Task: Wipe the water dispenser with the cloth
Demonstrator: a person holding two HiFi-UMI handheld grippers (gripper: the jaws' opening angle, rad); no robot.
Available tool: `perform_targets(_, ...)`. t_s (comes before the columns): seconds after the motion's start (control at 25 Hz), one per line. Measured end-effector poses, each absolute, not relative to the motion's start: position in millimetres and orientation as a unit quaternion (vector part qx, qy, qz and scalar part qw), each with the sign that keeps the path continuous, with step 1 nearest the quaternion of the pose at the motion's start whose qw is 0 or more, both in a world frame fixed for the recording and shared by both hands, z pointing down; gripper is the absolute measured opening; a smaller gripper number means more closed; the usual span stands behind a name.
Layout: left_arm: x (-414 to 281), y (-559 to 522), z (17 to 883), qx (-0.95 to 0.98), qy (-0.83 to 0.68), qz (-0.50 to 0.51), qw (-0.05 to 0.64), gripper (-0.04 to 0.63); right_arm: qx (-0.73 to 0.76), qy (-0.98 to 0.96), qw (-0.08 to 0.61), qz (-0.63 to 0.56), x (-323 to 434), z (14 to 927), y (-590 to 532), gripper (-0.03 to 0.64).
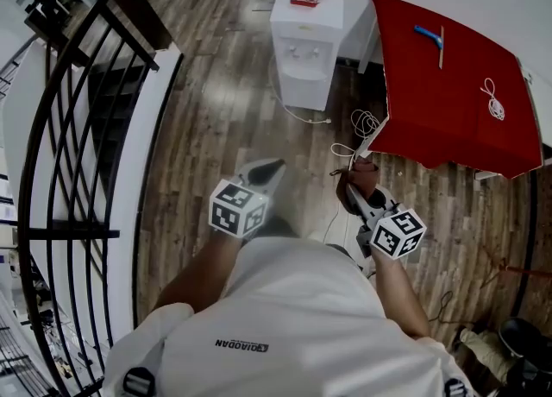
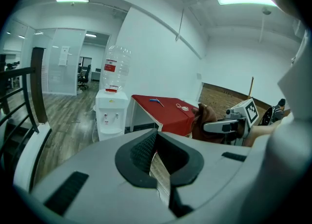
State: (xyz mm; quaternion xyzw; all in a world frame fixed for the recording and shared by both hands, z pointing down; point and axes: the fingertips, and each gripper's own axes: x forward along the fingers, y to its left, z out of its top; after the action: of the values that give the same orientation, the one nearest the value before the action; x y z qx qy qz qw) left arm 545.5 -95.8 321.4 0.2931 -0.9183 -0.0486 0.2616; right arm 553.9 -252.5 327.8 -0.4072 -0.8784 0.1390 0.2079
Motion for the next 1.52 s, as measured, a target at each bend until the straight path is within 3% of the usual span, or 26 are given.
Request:
perform_targets(0.4, 518, -79, 331, 0.288, -0.915, -0.042, 0.278, -0.011, -0.393, -0.880, 0.222, 0.149, 512, 341, -243, 0.055)
perform_targets(1.08, 293, 7, 333, 0.338, -0.900, -0.040, 0.272, -0.011, -0.349, -0.898, 0.234, 0.134, 309, 328, -147, 0.055)
perform_targets(1.52, 219, 54, 352, 0.359, -0.891, -0.043, 0.276, -0.011, -0.326, -0.903, 0.250, 0.124, 244, 342, -96, 0.055)
